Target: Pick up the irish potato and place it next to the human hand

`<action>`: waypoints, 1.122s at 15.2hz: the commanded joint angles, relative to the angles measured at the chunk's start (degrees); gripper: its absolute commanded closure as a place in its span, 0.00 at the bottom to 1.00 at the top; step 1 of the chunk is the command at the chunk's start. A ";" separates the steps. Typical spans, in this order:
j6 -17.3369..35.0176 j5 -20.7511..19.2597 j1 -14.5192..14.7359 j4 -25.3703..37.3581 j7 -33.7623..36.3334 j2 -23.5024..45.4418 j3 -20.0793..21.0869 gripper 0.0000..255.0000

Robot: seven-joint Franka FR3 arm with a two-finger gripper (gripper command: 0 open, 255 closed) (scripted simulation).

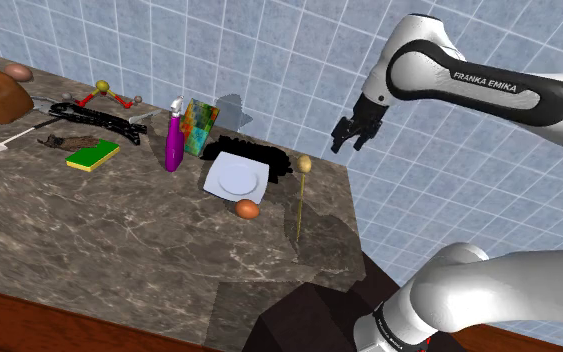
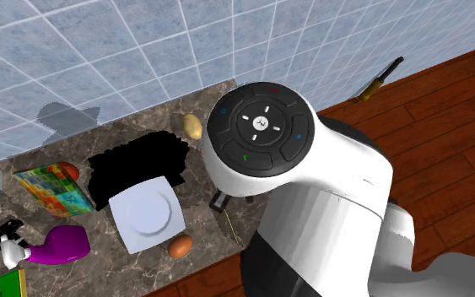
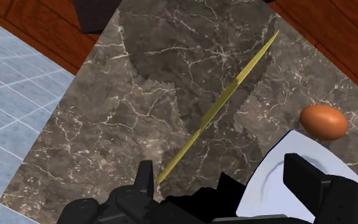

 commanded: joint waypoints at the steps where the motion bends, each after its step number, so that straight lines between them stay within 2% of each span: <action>1: 3.27 -0.06 -0.63 0.28 1.45 3.77 -0.20 0.00; 9: 13.15 -0.19 -3.01 5.26 5.99 19.83 -1.86 0.00; 17: 19.62 0.94 -5.13 14.16 9.62 36.44 -4.00 0.00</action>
